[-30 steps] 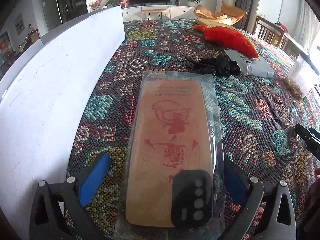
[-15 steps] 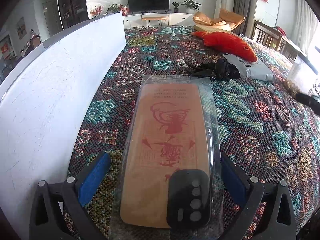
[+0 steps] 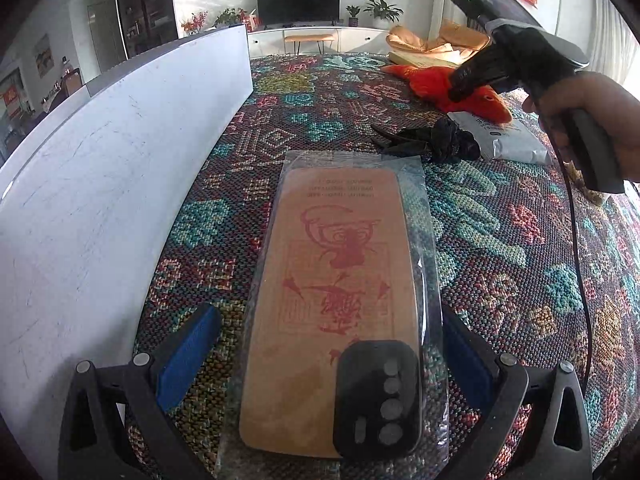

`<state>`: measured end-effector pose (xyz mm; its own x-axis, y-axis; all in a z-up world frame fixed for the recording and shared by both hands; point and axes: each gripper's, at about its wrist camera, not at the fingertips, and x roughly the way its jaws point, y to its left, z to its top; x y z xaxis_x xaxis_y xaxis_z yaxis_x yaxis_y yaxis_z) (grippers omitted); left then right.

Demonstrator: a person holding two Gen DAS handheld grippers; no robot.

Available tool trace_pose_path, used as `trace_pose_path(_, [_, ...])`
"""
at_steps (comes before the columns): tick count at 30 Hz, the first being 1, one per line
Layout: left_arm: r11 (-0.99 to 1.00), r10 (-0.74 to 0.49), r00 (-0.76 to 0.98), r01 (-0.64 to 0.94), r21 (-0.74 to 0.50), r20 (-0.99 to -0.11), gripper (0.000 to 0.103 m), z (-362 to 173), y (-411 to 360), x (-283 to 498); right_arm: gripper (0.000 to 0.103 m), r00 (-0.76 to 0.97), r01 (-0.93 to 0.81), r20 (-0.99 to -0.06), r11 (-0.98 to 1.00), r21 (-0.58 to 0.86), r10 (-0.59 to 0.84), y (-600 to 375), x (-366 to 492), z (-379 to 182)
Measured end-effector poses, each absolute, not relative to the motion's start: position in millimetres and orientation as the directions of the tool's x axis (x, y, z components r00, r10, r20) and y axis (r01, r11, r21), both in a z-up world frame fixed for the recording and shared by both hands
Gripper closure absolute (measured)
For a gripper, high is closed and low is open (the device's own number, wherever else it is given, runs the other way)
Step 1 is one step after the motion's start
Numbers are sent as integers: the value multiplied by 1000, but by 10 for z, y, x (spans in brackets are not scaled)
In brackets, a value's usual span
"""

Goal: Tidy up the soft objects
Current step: 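Grasp the red plush fish with the right tool while the left tool holds the bag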

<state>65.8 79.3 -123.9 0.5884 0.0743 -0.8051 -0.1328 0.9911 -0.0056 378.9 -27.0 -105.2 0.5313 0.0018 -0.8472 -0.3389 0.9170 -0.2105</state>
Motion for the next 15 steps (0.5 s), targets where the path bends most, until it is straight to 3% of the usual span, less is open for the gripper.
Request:
trace_pose_path(4, [991,74,589,-133,-6,-805,0,-1241,793,661,80,564,-308,-824,941,-141,61,-441,3663,-860])
trace_pose_path(10, [991,74,588,-132,-6,-805,0,-1244,794,662,81,664,-301,-728,952,-55,168,-767,2779,-221])
trace_pose_path(15, [991,75,588,-133,-4,-805,0,-1243,798,665,80,674,-190,-726,982,7,136,-1341,1717,-334])
